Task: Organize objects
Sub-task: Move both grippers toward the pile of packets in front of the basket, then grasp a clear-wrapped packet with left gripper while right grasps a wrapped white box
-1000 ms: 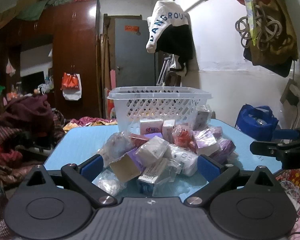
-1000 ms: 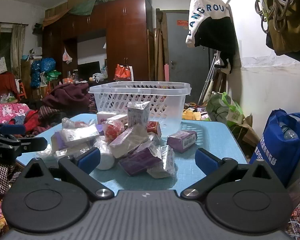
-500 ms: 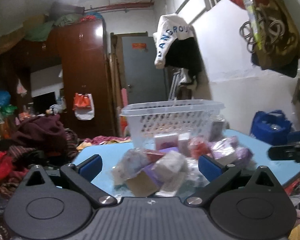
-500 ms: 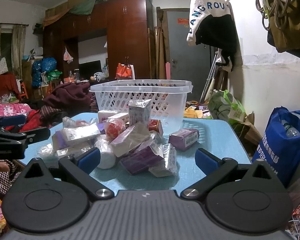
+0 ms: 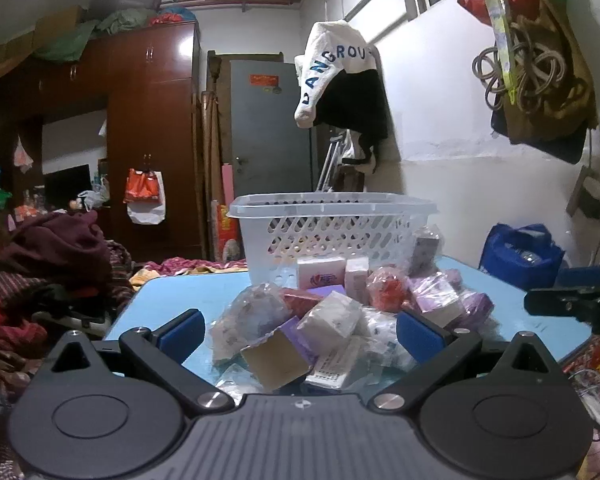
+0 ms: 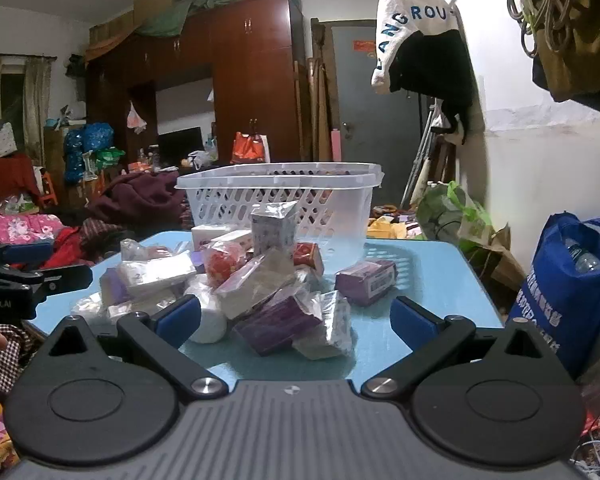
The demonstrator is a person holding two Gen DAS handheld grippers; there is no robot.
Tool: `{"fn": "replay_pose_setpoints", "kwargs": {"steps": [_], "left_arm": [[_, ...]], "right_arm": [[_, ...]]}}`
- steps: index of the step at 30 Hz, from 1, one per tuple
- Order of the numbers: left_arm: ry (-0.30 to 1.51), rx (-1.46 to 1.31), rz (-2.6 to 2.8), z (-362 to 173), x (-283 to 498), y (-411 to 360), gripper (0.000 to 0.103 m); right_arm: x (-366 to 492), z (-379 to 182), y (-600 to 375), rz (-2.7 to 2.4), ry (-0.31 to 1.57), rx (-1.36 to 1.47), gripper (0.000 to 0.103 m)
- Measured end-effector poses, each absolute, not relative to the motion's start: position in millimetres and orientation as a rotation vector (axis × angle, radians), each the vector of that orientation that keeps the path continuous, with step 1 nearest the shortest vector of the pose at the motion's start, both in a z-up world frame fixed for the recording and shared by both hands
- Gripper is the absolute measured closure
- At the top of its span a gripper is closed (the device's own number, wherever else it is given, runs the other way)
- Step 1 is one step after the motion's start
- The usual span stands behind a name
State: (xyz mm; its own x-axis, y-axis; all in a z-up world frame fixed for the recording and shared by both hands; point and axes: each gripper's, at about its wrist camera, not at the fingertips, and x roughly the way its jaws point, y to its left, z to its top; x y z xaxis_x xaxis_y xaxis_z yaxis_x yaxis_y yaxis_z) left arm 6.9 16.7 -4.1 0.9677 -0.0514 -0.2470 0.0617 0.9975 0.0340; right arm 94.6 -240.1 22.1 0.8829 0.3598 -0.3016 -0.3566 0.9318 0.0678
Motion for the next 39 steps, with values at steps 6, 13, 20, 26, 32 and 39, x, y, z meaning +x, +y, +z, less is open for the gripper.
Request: {"fn": "replay_pose_setpoints", "kwargs": {"steps": [6, 13, 20, 26, 32, 39], "left_arm": [[0.239, 0.06, -0.057, -4.5, 7.2, 16.1, 0.0], [0.239, 0.052, -0.062, -7.1, 9.0, 19.3, 0.002], [0.251, 0.021, -0.106, -11.5, 19.7, 23.4, 0.009], [0.272, 0.112, -0.146, -17.0, 48.5, 1.5, 0.021], [0.291, 0.17, -0.153, -24.5, 65.0, -2.7, 0.033], [0.309, 0.236, -0.162, -27.6, 76.8, -7.0, 0.044]], "right_arm": [[95.4, 20.7, -240.0, 0.38, 0.321, 0.01, 0.0], [99.6, 20.7, -240.9, 0.403, 0.307, 0.031, 0.0], [117.2, 29.3, -229.7, 0.412, 0.264, 0.018, 0.0], [149.3, 31.8, -213.0, 0.404, 0.263, -0.007, 0.016], [177.7, 24.9, -201.7, 0.412, 0.315, -0.012, 0.035], [186.0, 24.5, -184.9, 0.428, 0.337, -0.084, 0.044]]}}
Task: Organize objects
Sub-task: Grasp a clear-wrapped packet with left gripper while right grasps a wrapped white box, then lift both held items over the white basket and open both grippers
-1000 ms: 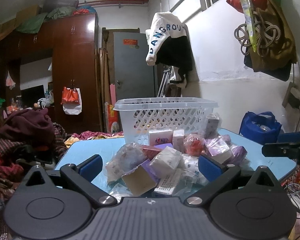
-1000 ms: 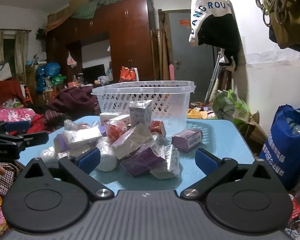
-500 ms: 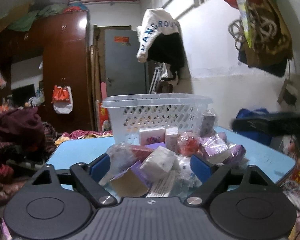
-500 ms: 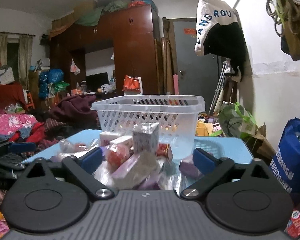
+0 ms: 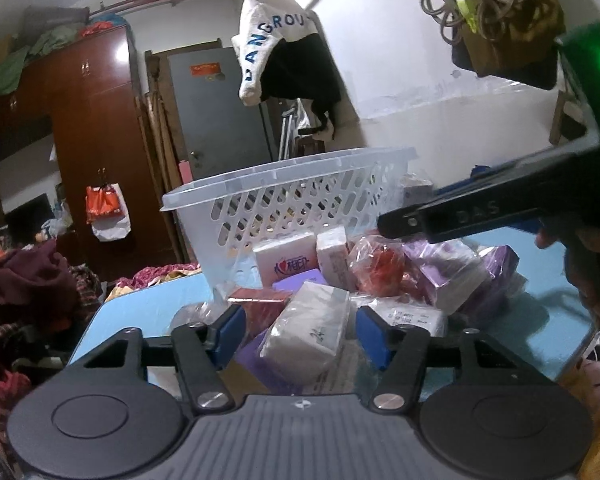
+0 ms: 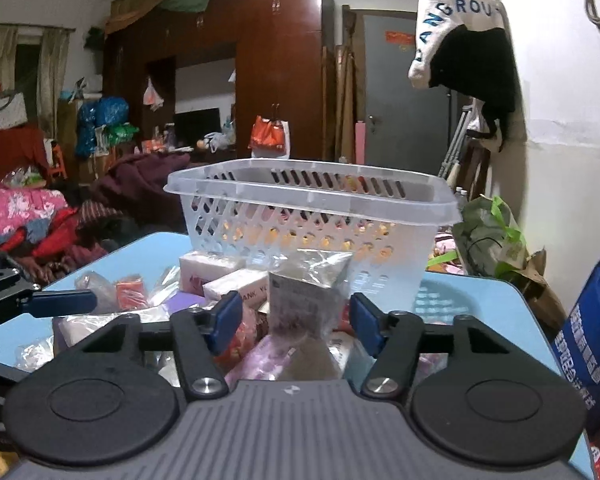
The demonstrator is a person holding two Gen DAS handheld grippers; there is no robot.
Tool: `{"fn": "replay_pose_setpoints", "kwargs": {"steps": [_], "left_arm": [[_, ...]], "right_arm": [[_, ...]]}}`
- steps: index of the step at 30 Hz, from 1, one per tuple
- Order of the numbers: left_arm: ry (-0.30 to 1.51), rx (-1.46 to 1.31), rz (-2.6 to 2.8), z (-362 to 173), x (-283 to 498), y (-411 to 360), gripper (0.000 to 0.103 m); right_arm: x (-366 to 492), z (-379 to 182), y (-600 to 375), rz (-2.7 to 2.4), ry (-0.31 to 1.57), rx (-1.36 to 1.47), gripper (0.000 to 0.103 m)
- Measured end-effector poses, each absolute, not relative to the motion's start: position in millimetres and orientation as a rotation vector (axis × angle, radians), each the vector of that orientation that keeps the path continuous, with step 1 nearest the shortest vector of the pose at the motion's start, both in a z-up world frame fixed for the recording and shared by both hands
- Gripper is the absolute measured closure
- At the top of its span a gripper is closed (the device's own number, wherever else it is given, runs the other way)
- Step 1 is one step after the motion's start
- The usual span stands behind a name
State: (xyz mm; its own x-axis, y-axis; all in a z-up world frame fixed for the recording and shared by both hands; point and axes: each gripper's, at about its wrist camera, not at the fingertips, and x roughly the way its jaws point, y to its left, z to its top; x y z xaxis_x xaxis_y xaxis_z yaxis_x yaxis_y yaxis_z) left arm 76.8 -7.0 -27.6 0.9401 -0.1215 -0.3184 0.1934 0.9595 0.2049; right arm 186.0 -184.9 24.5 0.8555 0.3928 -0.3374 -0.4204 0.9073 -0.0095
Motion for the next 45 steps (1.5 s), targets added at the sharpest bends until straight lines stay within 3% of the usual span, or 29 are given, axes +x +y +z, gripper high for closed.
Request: {"fn": "replay_pose_setpoints", "kwargs": {"steps": [1, 3, 14, 21, 28, 35, 37, 39, 40, 41, 45], "left_arm": [[0.313, 0.226, -0.175, -27.4, 76.9, -5.4, 0.047], [0.331, 0.193, -0.223, -27.8, 80.0, -2.5, 0.062], [0.239, 0.079, -0.336, -27.1, 80.9, 17.8, 0.062], [0.172, -0.083, -0.45, 10.4, 102.5, 42.6, 0.062], [0.185, -0.093, -0.37, 72.2, 200.1, 52.4, 0.062], [0.353, -0.115, -0.333, 73.3, 281.0, 47.6, 0.062], [0.361, -0.093, -0.324, 73.4, 285.5, 40.2, 0.058], [0.331, -0.035, -0.254, 74.4, 278.9, 33.2, 0.027], [0.303, -0.016, -0.223, 74.7, 272.4, 29.3, 0.025], [0.273, -0.005, -0.213, 75.7, 265.3, 29.2, 0.024], [0.221, -0.027, -0.263, 75.3, 227.0, 44.8, 0.017]], "right_arm": [[187.4, 25.5, -183.9, 0.424, 0.338, -0.097, 0.049], [189.1, 26.7, -181.2, 0.41, 0.339, -0.126, 0.058], [191.0, 42.5, -197.7, 0.425, 0.284, -0.082, 0.059], [187.1, 83.9, -210.6, 0.477, 0.161, -0.015, 0.059], [258.8, 126.4, -194.2, 0.466, 0.136, -0.118, 0.058], [317.8, 109.1, -196.8, 0.483, 0.282, -0.11, 0.058], [319.4, 103.7, -192.7, 0.473, 0.294, -0.143, 0.054], [317.7, 102.4, -194.6, 0.477, 0.296, -0.136, 0.029], [312.9, 104.8, -199.0, 0.47, 0.278, -0.117, 0.013], [304.5, 106.7, -204.5, 0.469, 0.252, -0.099, 0.005], [260.7, 103.4, -238.7, 0.403, 0.169, -0.069, 0.0]]}}
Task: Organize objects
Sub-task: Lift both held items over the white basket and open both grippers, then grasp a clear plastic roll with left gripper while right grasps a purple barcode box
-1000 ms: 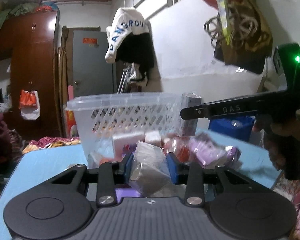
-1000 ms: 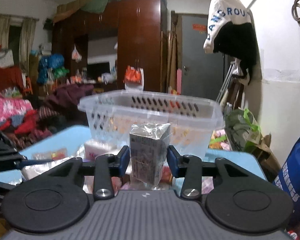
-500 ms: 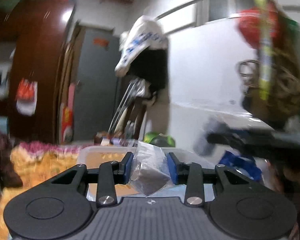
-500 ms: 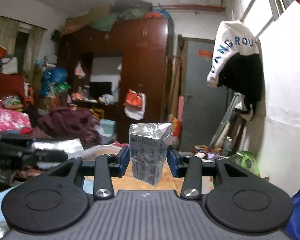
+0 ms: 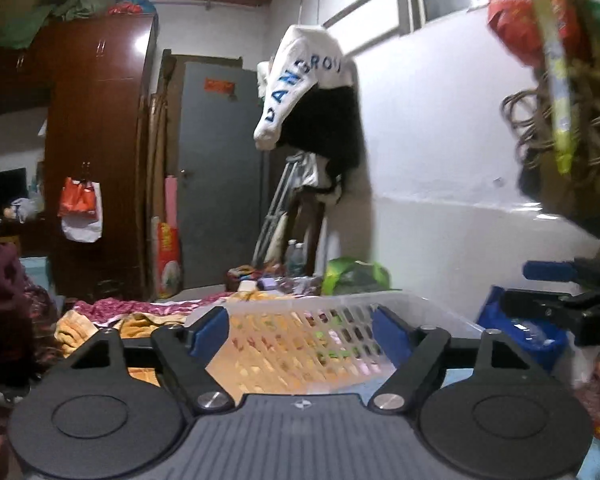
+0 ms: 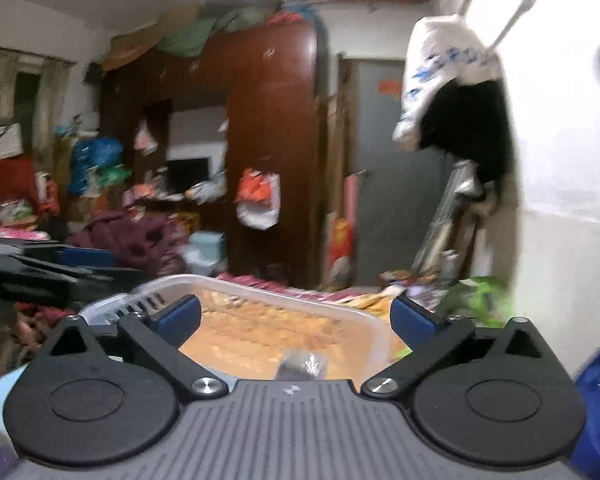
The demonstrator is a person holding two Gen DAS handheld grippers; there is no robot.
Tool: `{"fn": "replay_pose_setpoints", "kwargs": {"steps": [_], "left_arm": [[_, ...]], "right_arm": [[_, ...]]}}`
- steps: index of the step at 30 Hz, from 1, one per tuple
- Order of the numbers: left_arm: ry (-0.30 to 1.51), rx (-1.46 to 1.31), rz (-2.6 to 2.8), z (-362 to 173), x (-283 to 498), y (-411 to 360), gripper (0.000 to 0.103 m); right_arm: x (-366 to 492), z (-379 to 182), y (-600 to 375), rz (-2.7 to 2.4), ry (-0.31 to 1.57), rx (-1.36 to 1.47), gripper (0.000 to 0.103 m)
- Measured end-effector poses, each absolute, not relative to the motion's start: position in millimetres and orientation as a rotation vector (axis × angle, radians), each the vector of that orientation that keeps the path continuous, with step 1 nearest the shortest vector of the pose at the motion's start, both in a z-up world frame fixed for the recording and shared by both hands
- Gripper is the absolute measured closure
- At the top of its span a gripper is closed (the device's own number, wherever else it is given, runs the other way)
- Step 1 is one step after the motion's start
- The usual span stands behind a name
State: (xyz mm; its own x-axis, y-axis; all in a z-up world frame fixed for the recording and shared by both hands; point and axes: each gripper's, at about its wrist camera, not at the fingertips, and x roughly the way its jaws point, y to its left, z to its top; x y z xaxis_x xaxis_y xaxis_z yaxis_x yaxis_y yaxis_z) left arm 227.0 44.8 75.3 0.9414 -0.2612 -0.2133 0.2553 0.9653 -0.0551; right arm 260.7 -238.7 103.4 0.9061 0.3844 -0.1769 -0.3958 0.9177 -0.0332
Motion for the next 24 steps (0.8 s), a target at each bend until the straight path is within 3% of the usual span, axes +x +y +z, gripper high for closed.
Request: {"fn": "replay_pose_setpoints", "kwargs": {"steps": [4, 10, 18, 24], "left_arm": [[0.193, -0.045, -0.214, 49.4, 175.7, 68.2, 0.012], [0.195, -0.117, -0.102, 2.0, 120.7, 103.5, 0.012], [0.231, -0.076, -0.145, -16.2, 63.0, 111.9, 0.012], [0.306, -0.025, -0.244, -43.4, 52.8, 99.6, 0.012]], "right_arm": [[234.0, 70.8, -278.4, 0.335, 0.205, -0.021, 0.0], [259.3, 12.8, -290.4, 0.286, 0.524, 0.036, 0.0], [269.5, 4.6, -273.7, 0.382, 0.565, -0.01, 0.001], [262.8, -4.9, -267.3, 0.369, 0.569, -0.046, 0.008]]}}
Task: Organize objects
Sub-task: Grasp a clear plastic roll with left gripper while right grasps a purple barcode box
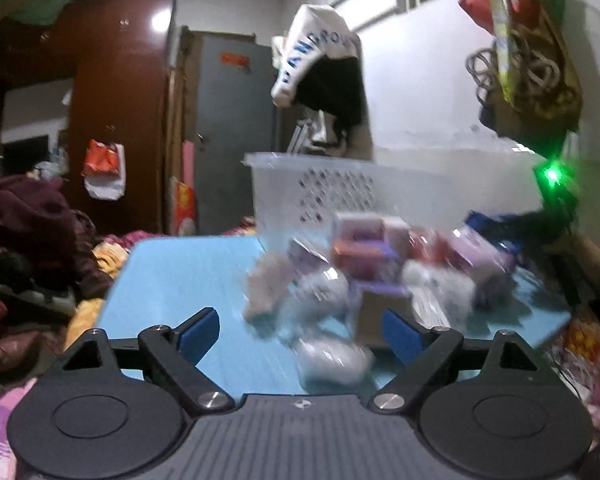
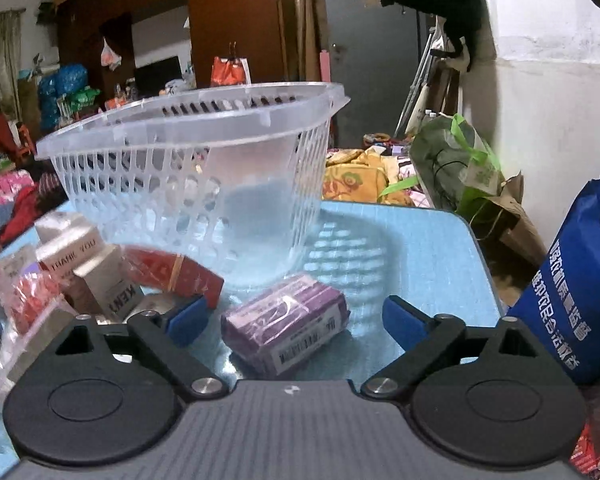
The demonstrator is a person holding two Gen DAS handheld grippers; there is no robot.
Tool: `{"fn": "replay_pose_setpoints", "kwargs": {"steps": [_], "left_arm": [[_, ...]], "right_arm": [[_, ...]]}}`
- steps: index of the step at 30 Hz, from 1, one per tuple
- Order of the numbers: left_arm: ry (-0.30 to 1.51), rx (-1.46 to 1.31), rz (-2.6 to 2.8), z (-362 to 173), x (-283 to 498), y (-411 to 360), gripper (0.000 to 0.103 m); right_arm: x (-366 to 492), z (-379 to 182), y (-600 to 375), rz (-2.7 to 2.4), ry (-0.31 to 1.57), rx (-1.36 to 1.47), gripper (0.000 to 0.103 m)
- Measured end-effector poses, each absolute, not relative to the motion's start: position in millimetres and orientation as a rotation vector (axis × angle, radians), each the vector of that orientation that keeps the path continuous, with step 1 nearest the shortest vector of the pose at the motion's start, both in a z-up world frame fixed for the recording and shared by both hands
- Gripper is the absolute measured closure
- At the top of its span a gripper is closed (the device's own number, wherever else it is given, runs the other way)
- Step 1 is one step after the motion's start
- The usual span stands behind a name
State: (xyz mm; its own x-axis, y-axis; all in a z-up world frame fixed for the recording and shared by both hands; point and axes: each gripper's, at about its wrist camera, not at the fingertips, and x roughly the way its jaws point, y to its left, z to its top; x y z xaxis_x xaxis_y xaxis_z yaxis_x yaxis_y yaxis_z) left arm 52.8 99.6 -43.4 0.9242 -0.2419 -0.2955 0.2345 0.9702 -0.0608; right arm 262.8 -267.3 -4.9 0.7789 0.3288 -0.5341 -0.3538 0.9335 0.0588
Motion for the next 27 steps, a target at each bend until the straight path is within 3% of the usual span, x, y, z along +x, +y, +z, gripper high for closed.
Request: {"fn": "replay_pose_setpoints", "kwargs": {"steps": [2, 4, 5, 6, 9, 27], "left_arm": [[0.321, -0.016, -0.286, -49.7, 51.2, 96.5, 0.014], [0.341, 0.008, -0.29, -57.7, 54.2, 92.5, 0.032], [0.357, 0.016, -0.286, -60.2, 60.3, 91.0, 0.049], [0.372, 0.012, -0.286, -63.6, 64.5, 90.7, 0.054], [0.363, 0.043, -0.271, -66.4, 70.9, 86.9, 0.055], [0.263, 0.002, -0.102, -53.6, 83.3, 126.0, 0.057]], "right_arm": [[263.8, -7.4, -265.8, 0.358, 0.577, -0.061, 0.01], [265.7, -9.3, -264.1, 0.359, 0.584, -0.071, 0.014], [266.6, -10.1, -263.6, 0.363, 0.584, -0.071, 0.016], [268.2, -10.7, -262.2, 0.365, 0.586, -0.073, 0.018], [274.8, -11.7, -259.4, 0.373, 0.589, -0.076, 0.024], [255.7, 3.4, -276.5, 0.311, 0.474, -0.021, 0.025]]}}
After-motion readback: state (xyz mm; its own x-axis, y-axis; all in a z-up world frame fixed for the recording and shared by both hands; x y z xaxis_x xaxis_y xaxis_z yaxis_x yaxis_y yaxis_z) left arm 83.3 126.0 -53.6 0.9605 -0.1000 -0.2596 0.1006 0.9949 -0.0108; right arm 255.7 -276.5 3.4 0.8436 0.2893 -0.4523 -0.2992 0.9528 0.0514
